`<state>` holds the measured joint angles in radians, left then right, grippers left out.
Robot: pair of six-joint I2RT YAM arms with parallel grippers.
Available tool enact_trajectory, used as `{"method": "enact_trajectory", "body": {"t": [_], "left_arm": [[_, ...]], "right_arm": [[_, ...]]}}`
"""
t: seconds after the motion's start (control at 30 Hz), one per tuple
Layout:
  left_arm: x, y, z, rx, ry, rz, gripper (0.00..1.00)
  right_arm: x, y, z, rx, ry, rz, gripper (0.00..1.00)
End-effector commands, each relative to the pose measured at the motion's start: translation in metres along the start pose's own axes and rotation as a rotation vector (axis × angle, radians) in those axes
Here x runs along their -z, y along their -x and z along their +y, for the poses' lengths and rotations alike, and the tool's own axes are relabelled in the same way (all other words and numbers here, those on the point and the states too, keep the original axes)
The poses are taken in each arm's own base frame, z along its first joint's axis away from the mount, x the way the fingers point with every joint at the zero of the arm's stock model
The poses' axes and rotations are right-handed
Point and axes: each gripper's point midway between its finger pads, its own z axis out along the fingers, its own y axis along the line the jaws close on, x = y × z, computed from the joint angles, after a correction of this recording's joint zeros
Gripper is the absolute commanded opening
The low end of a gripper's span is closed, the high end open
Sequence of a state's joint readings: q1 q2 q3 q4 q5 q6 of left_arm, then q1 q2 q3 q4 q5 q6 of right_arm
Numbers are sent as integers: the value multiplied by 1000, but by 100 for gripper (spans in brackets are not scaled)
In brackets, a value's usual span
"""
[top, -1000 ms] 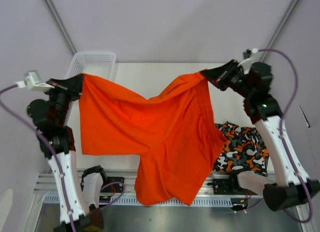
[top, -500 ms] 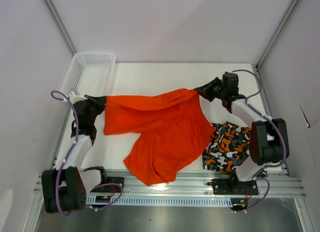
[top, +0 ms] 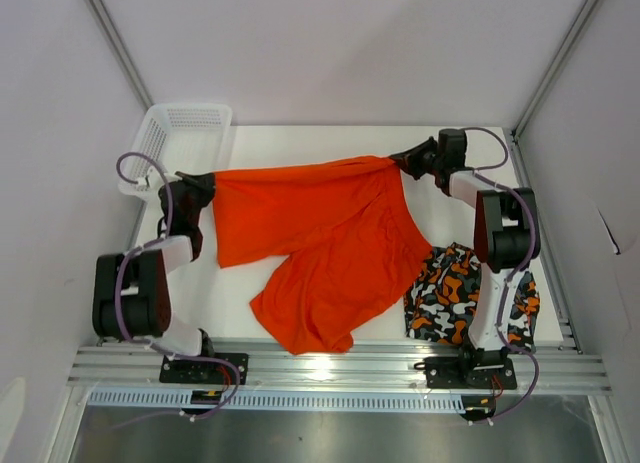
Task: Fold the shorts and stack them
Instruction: Flatten the shorts out
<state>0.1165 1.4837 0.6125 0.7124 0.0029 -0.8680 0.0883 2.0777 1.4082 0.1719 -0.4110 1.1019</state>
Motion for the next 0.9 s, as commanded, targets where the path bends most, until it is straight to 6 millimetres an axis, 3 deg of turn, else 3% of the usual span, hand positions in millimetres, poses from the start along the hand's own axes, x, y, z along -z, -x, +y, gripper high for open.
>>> {"method": "enact_trajectory", "body": {"t": [0.0, 0.2, 0.23, 0.27, 0.33, 0.37, 0.4, 0.47, 0.5, 0.6, 0.63, 0.67, 0.7, 0.73, 0.8, 0.83, 0.87], "left_arm": [[-23, 28, -43, 0, -151, -120, 0], [-62, 13, -59, -28, -201, -109, 1], [-67, 2, -56, -35, -204, -74, 7], [-73, 7, -68, -47, -227, -82, 36], [-78, 2, -68, -66, -217, -77, 70], [-84, 9, -82, -76, -228, -85, 95], [-86, 4, -78, -109, -198, -55, 99], [-87, 12, -89, -134, -211, -61, 99], [-81, 22, -101, -153, -232, -77, 99], [-68, 27, -110, -203, -217, -62, 99], [-57, 34, -116, -216, -209, -63, 99], [-47, 27, -130, -247, -235, -45, 99], [-32, 33, -142, -262, -254, -54, 99], [-26, 36, -144, -272, -233, -66, 99], [-11, 21, -142, -303, -201, -5, 99], [-4, 20, -145, -306, -204, 5, 99], [13, 12, -144, -311, -193, 35, 99]], "right_arm": [[-12, 44, 22, 11, 91, -102, 0], [-38, 78, 24, 6, 131, -187, 0], [-44, 83, 21, 3, 142, -206, 1], [-43, 95, 32, 20, 186, -249, 26], [-47, 105, 39, 58, 223, -280, 63], [-52, 107, 35, 70, 216, -285, 76], [-51, 113, 53, 105, 245, -294, 91], [-44, 119, 68, 178, 242, -308, 93], [-40, 121, 67, 193, 226, -316, 94], [-23, 123, 59, 234, 145, -334, 95], [-13, 117, 56, 243, 114, -320, 94], [-7, 113, 54, 257, 98, -307, 93], [6, 109, 63, 291, 92, -303, 87], [8, 100, 45, 292, 57, -280, 83], [20, 87, 38, 303, 32, -250, 75], [32, 83, 47, 334, 41, -251, 73], [36, 73, 33, 337, 8, -228, 72]]}}
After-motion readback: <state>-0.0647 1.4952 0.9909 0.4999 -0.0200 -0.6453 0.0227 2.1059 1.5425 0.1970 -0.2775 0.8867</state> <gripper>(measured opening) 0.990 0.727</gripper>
